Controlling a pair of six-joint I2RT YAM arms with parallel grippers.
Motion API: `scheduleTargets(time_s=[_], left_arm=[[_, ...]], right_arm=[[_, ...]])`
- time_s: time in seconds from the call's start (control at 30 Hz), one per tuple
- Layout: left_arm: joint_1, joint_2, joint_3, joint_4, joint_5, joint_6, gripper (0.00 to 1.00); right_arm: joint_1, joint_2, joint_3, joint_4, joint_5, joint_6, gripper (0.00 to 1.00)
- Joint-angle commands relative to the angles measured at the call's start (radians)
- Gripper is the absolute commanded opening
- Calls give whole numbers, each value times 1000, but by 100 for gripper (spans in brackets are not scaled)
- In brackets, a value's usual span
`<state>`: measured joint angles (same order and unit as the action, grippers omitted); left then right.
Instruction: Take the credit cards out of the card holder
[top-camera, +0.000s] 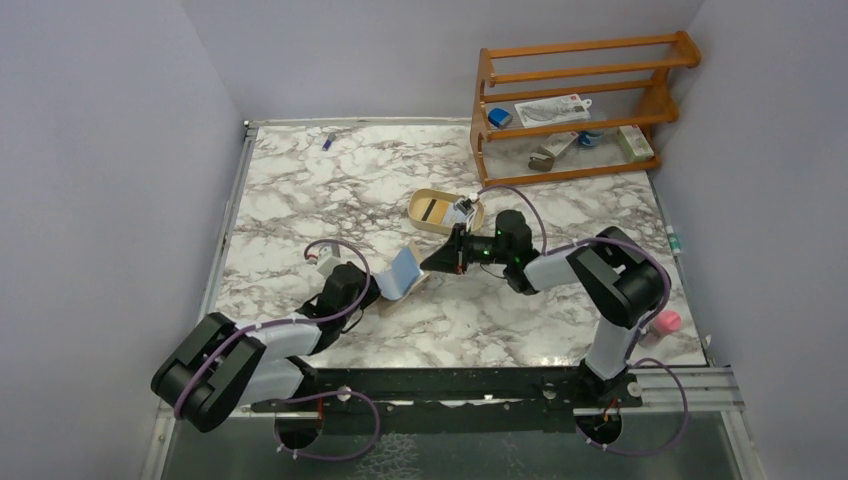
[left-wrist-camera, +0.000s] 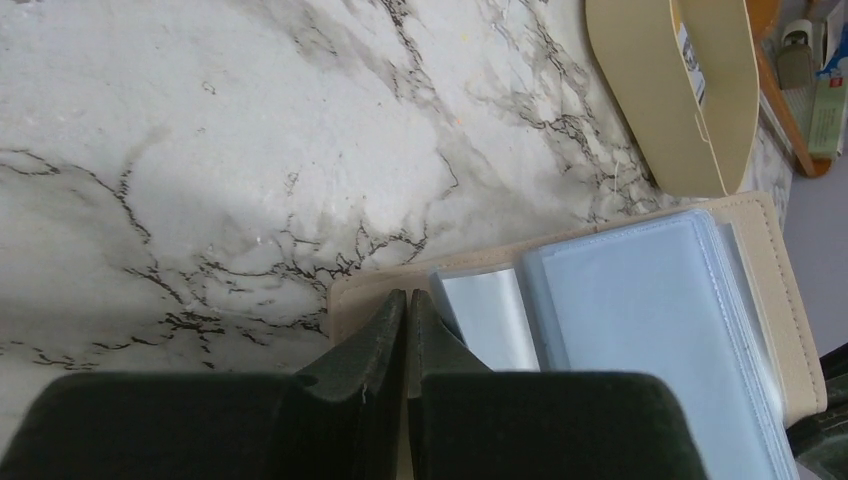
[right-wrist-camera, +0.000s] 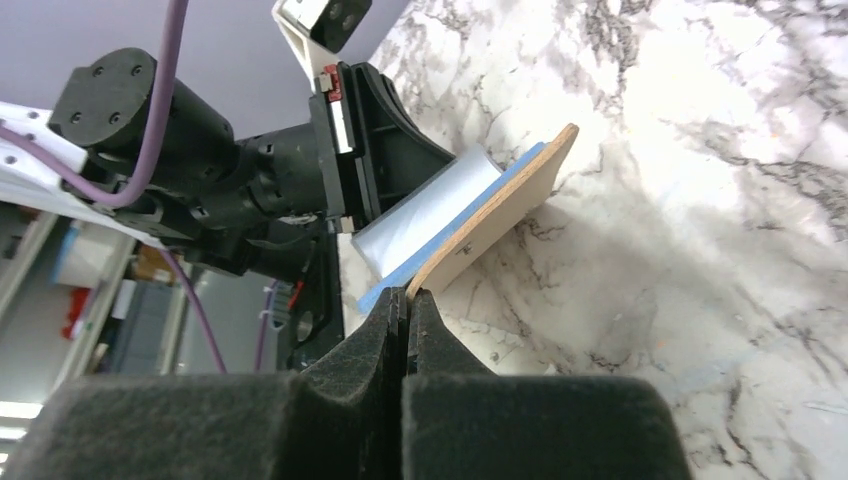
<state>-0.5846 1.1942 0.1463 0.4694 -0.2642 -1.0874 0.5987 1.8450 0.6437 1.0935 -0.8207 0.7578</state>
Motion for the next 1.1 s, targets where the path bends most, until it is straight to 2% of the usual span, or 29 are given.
scheduleTargets(time_s=[0.0, 0.23, 0.4, 0.47, 0.5, 0.53, 0.63, 0.7, 0.87, 1.07], left_arm=[[6, 62, -14, -112, 14, 39, 8], [6, 92, -4, -97, 28, 47, 8], [8, 106, 0, -97, 36, 52, 8], [8, 116, 7, -98, 42, 55, 11], [9, 121, 11, -97, 45, 56, 14], [9, 125, 16, -98, 49, 60, 22], [13, 128, 32, -105, 67, 70, 55], [17, 118, 41, -120, 76, 72, 66], [28, 44, 74, -233, 62, 95, 74], [51, -123, 108, -391, 26, 122, 83]], right_arm=[[-9, -80, 64, -267, 70, -193, 1], [-7, -47, 43, -223, 51, -176, 1], [-2, -123, 56, -347, 97, -269, 1], [-2, -141, 77, -392, 88, -302, 1], [-2, -145, 85, -406, 78, -313, 1], [-2, -149, 88, -410, 74, -318, 1], [-2, -168, 95, -439, 70, -345, 1], [-2, -189, 93, -462, 81, -367, 1], [-2, -217, 102, -529, 112, -413, 1], [-2, -246, 100, -585, 189, -451, 1]])
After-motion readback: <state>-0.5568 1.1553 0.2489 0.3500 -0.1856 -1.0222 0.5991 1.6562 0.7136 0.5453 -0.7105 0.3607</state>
